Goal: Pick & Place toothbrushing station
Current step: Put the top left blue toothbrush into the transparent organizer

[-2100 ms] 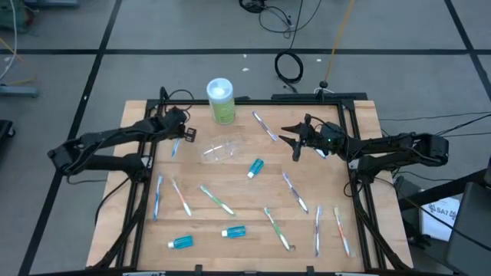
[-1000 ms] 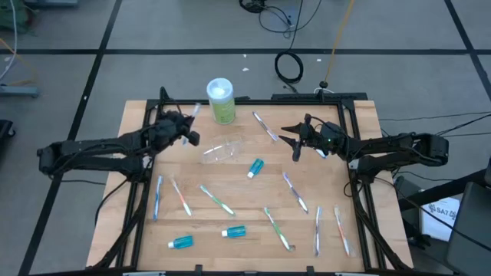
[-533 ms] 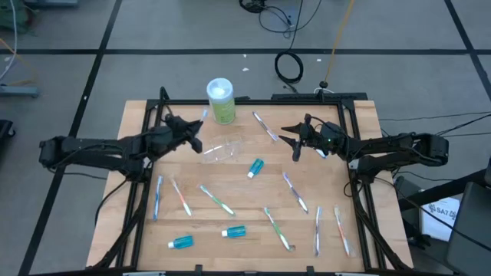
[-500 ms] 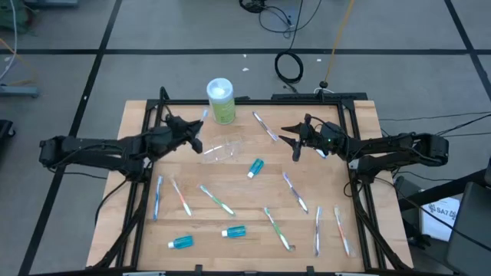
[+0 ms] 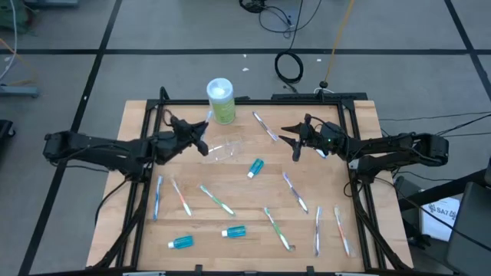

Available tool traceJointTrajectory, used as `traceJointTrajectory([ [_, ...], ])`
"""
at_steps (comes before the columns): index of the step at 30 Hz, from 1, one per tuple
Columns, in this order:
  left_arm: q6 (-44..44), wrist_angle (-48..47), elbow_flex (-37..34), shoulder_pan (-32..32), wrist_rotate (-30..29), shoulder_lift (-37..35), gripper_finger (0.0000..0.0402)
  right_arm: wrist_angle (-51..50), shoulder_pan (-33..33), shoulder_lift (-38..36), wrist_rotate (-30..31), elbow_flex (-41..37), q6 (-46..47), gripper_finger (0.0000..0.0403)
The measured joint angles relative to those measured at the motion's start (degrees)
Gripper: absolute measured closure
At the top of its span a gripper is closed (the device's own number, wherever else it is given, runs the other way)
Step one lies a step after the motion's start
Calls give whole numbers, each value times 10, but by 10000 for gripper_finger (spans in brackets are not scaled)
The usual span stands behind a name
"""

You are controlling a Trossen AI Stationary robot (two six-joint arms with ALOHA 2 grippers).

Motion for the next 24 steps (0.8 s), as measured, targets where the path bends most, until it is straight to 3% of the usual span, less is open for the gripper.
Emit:
traceJointTrajectory([
  [9, -5, 91, -1, 0, -38, 101, 392, -4, 0, 0, 0, 0, 0, 257],
  [17, -40, 88, 0, -9, -52, 142, 393, -4, 0, 0, 0, 0, 0, 257],
  [24, -51, 67, 0, -33, -99, 167, 396, -5, 0, 0, 0, 0, 0, 257],
])
